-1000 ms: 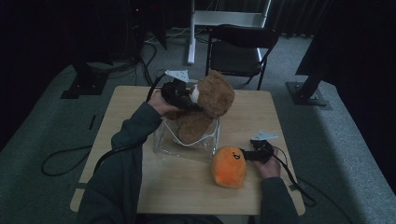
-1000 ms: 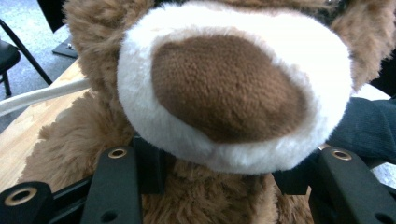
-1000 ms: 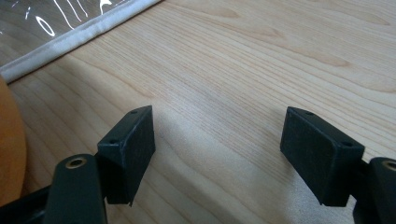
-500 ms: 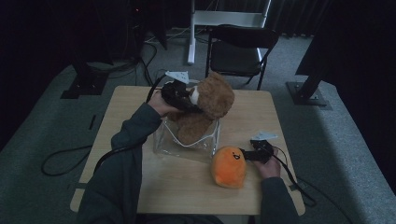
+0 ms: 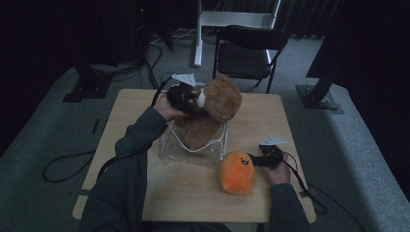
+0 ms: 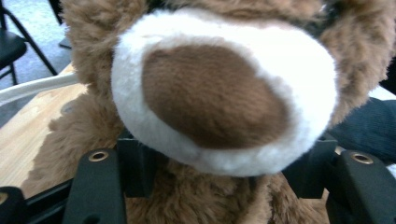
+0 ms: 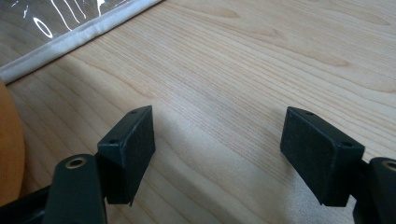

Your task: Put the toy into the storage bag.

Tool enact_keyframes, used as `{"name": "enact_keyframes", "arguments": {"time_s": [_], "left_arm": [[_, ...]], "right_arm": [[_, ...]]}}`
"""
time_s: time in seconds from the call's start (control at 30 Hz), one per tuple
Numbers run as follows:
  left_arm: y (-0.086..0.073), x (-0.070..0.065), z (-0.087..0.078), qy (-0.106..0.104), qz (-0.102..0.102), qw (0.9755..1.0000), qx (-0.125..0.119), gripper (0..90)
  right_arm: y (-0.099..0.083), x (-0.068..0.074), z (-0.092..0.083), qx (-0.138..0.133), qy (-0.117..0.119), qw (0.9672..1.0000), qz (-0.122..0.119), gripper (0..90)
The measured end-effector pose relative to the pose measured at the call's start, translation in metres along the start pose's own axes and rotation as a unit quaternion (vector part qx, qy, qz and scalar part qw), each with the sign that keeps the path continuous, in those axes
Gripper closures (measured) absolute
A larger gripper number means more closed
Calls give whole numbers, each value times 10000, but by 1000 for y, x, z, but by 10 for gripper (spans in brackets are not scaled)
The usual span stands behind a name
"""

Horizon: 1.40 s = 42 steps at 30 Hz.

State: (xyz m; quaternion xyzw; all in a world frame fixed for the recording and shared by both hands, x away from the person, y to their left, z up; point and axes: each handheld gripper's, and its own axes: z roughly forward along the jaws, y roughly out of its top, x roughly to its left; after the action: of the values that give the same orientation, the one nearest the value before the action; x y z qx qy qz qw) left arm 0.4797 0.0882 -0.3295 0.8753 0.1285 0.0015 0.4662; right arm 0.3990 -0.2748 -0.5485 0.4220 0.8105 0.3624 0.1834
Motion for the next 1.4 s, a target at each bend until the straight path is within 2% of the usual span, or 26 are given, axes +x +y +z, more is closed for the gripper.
{"name": "enact_keyframes", "arguments": {"time_s": [0.27, 0.47, 0.6, 0.8, 0.9, 1.07, 1.37, 1.4], "left_arm": [[0, 0, 0, -18, -18, 10000, -43, 308], [0, 0, 0, 17, 51, 10000, -49, 307], [0, -1, 0, 170, 110, 9998, 3, 307], [1, -1, 1, 514, 112, 9986, 57, 275], [1, -2, 1, 469, 102, 9988, 42, 271], [0, -3, 0, 142, 202, 9997, 44, 273], [2, -6, 1, 179, 294, 9994, 80, 275], [2, -6, 1, 85, 341, 9994, 81, 279]], "right_arm": [[0, 0, 0, 6, -5, 10000, 3, 254], [0, 0, 0, 6, -4, 10000, 0, 254], [0, 0, 0, 7, -4, 10000, 3, 254], [0, 0, 0, 1, -5, 10000, -1, 254], [0, 0, 0, 4, -7, 10000, -4, 254], [0, 0, 0, 6, -9, 10000, 2, 254], [0, 0, 0, 4, -8, 10000, 5, 254], [0, 0, 0, 6, -10, 10000, 4, 254]]}}
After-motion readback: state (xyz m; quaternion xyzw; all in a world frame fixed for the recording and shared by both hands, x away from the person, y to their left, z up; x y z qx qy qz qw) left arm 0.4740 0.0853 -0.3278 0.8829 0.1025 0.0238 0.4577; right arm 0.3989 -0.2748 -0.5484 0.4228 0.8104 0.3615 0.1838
